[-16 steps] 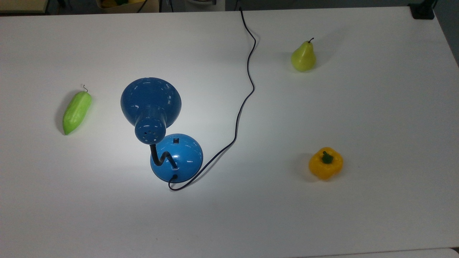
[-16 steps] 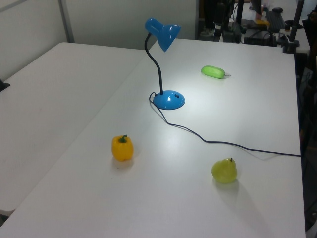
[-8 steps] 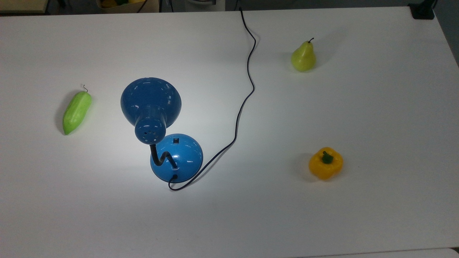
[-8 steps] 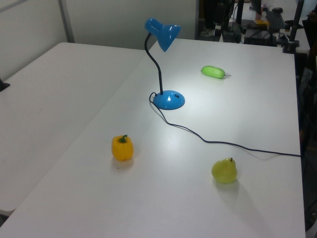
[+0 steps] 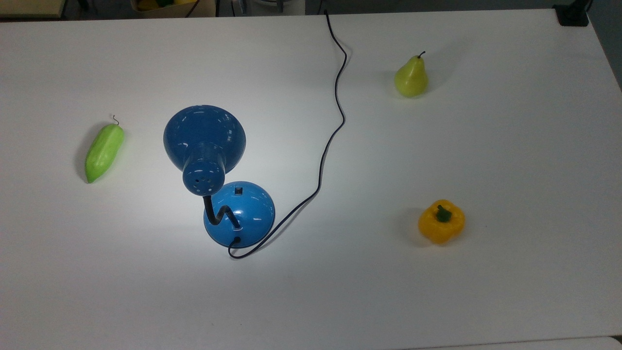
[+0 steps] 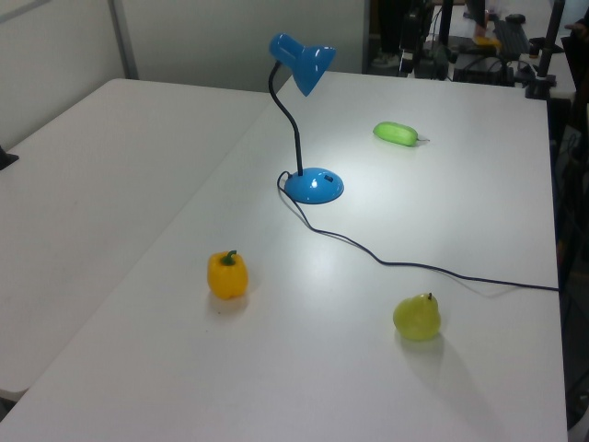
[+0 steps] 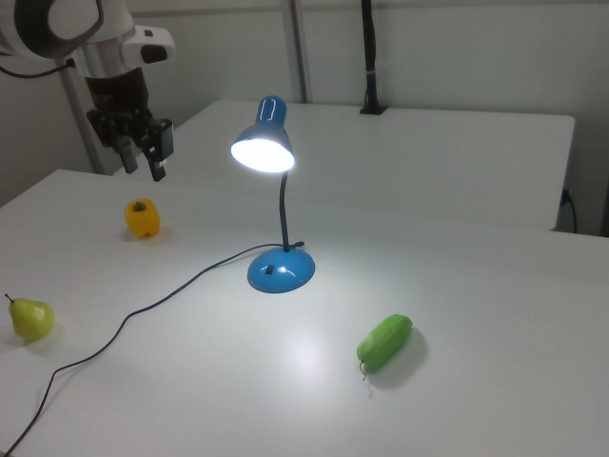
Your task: Turn off lamp
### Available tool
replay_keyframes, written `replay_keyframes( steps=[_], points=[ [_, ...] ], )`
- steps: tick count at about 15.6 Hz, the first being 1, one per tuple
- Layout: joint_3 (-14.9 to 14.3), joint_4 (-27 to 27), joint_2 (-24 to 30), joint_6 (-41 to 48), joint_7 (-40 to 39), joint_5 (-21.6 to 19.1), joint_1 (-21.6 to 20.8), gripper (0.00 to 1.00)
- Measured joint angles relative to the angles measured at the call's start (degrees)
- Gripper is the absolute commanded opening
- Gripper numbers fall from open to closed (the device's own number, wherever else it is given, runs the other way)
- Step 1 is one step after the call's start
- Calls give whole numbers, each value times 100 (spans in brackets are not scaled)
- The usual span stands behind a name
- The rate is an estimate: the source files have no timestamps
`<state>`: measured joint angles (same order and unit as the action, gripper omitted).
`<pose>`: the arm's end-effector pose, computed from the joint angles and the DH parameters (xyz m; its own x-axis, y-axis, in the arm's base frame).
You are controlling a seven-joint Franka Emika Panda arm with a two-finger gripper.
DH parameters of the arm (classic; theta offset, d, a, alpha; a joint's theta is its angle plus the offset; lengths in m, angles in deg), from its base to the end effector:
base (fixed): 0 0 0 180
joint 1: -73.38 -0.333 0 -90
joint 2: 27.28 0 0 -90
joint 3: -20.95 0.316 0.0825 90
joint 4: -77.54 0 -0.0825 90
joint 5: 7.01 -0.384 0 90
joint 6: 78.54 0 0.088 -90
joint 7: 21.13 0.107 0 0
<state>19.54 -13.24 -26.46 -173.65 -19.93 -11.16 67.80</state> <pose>0.5572 0.0477 0.6345 0.9951 0.0451 0.0880 0.0517 -0.9959 -0.0746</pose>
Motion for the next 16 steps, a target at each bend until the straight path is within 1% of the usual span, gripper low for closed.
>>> replay_keyframes(
  steps=[1, 2, 16],
  points=[
    [0, -3, 0, 0, -12, 0, -1, 2],
    [1, -4, 0, 0, -27, 0, -1, 0],
    [9, -69, 0, 4, -79, -1, -6, 0]
  ],
)
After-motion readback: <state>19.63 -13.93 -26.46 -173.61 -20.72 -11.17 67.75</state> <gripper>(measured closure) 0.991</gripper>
